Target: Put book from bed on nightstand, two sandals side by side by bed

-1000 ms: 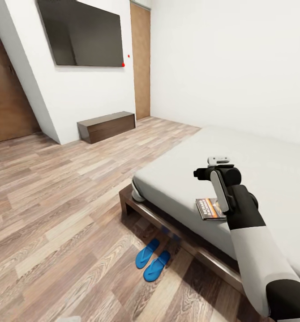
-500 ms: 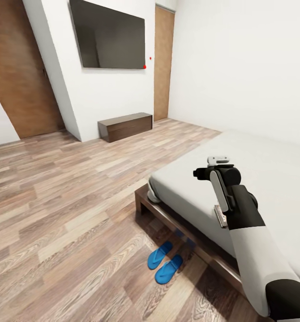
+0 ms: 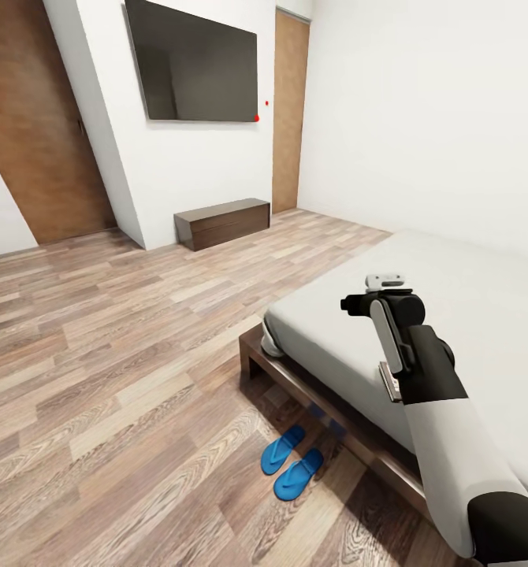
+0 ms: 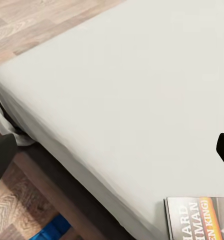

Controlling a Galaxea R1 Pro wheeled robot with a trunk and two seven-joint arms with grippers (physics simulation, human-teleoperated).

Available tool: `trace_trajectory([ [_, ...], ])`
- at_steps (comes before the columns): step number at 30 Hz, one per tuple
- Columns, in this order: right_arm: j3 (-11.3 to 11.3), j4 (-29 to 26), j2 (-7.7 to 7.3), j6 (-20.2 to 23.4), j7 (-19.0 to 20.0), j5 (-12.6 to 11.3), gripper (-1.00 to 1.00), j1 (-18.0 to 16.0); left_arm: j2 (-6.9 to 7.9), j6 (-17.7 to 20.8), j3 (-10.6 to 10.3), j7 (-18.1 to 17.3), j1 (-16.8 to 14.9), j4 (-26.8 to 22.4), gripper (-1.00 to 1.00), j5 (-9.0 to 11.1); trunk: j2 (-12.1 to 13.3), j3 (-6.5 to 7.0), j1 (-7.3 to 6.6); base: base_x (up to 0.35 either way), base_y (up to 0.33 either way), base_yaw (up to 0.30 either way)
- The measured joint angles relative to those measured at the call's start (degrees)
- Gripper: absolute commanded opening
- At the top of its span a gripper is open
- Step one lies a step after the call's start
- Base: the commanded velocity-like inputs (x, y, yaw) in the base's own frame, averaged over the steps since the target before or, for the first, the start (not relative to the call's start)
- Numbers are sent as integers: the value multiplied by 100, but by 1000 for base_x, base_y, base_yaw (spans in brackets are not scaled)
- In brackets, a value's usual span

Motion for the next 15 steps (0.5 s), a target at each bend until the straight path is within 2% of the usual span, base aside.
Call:
trace_trajectory([
  [15,-5,28,-22,-31,15,-9,100,15,-1,0,0,-2,-2,0,100,6,0,0,0,0,0,0],
])
